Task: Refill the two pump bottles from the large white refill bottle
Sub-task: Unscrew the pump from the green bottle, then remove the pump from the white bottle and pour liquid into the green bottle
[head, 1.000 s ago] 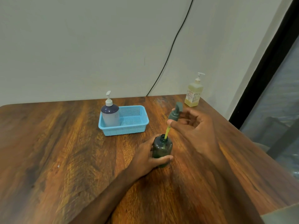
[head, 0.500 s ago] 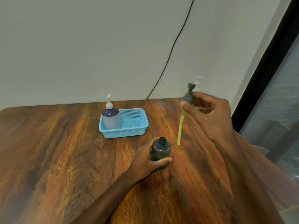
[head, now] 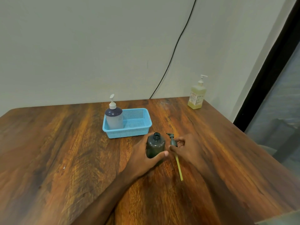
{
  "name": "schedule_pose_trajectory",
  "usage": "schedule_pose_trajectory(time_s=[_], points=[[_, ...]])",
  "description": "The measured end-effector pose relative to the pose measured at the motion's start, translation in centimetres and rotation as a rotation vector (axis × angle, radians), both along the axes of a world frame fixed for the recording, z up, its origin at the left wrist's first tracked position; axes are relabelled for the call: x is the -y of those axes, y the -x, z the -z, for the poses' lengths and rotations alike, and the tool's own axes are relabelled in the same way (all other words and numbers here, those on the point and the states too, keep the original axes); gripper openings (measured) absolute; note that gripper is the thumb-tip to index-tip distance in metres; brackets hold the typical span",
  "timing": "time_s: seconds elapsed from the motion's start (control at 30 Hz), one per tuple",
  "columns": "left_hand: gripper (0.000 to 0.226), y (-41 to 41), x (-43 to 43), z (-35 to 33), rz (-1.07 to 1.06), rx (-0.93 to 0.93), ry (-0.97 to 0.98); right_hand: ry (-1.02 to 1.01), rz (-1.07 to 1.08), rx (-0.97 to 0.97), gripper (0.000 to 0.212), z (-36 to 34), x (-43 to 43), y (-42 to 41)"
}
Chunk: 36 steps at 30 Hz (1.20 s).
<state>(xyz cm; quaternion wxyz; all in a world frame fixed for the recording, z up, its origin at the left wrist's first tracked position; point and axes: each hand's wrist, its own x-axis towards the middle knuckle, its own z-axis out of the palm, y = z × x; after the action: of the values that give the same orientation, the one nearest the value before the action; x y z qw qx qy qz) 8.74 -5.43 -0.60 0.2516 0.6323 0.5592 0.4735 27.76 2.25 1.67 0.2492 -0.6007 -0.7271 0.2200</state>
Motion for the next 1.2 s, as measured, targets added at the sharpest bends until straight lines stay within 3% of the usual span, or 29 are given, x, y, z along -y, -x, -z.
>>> schedule_pose_trajectory(time_s=[0.13, 0.53, 0.87, 1.03, 1.2], points=[[0.078, 0.0, -0.1, 0.2, -0.004, 0.004, 0.025, 0.062, 0.01, 0.09, 0.037, 1.4, -0.2, 0.9], [0.099, 0.1, 0.1, 0.5, -0.048, 0.015, 0.011, 0.056, 0.038, 0.084, 0.032, 2.2, 0.7, 0.9], [0.085, -1.5, 2.1, -2.5, -0.191, -0.06, -0.17, -0.052, 0.087, 0.039, 0.033, 0.8, 3.5, -2.5], [0.08, -2.6, 2.9, -3.8, -0.24, -0.107, -0.257, -0.066, 0.065, -0.088, 0.027, -0.2, 4.7, -4.4], [0.067, -5.6, 4.9, -5.0, -0.308, -0.156, -0.479, -0.086, 0.052, -0.176, 0.022, -0.6, 5.6, -5.4]])
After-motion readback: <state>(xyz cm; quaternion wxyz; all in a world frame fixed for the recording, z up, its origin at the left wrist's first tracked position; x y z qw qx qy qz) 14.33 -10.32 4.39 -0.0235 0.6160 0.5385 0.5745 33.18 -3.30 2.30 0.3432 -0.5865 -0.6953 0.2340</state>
